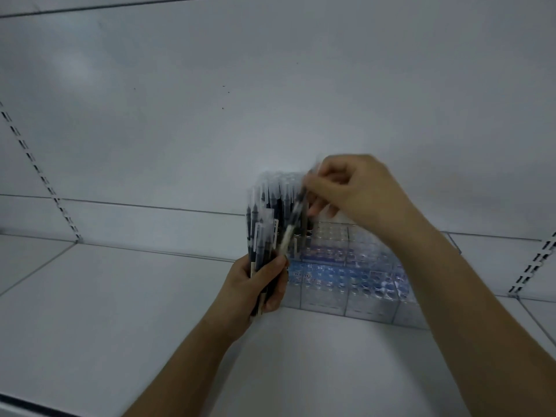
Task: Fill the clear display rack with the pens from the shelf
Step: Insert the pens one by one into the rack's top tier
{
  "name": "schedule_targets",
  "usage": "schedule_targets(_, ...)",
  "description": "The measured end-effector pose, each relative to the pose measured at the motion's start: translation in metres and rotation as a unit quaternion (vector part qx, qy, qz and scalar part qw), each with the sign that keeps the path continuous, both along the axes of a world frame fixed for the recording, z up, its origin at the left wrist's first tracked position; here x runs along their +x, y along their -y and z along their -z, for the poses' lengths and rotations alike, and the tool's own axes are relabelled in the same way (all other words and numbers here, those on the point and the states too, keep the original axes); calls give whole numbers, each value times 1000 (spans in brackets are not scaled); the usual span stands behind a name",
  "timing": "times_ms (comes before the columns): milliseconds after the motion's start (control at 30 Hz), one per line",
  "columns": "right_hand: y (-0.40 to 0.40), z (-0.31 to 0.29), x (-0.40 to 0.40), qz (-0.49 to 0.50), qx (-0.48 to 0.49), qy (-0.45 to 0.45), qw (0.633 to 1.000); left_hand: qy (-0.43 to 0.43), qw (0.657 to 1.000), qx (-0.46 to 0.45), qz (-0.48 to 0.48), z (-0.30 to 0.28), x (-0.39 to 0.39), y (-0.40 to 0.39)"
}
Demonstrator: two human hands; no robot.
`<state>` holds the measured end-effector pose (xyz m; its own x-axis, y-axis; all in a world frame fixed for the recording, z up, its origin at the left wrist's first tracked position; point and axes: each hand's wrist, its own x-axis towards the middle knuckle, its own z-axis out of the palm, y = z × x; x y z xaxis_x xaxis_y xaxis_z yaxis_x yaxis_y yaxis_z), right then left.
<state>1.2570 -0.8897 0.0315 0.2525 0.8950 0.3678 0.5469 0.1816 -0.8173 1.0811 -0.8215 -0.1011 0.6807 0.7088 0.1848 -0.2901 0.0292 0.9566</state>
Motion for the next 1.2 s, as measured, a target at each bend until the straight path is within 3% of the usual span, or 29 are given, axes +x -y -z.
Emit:
schedule_targets(133, 6, -9, 21, 85, 96, 13, 992, 19, 1000, -17, 1, 0, 1, -2)
schedule_targets(567, -5, 8, 20, 43, 33, 124, 991, 17, 1000, -21, 8, -1, 0, -4)
schedule_targets(733, -13, 19, 17, 53, -21, 247, 967, 15, 1000, -15, 5, -2, 0, -2)
schedule_targets(1033, -11, 17, 13, 76, -86, 321, 940, 5, 1000, -4, 3, -3, 0, -2)
schedule_targets(1100, -8, 12, 8, 70, -74, 323, 941, 6, 1000, -6, 8, -3, 0, -2)
schedule_targets(1200, -4, 12, -7, -32, -92, 241, 966, 4, 1000, -10, 15, -1, 0, -2)
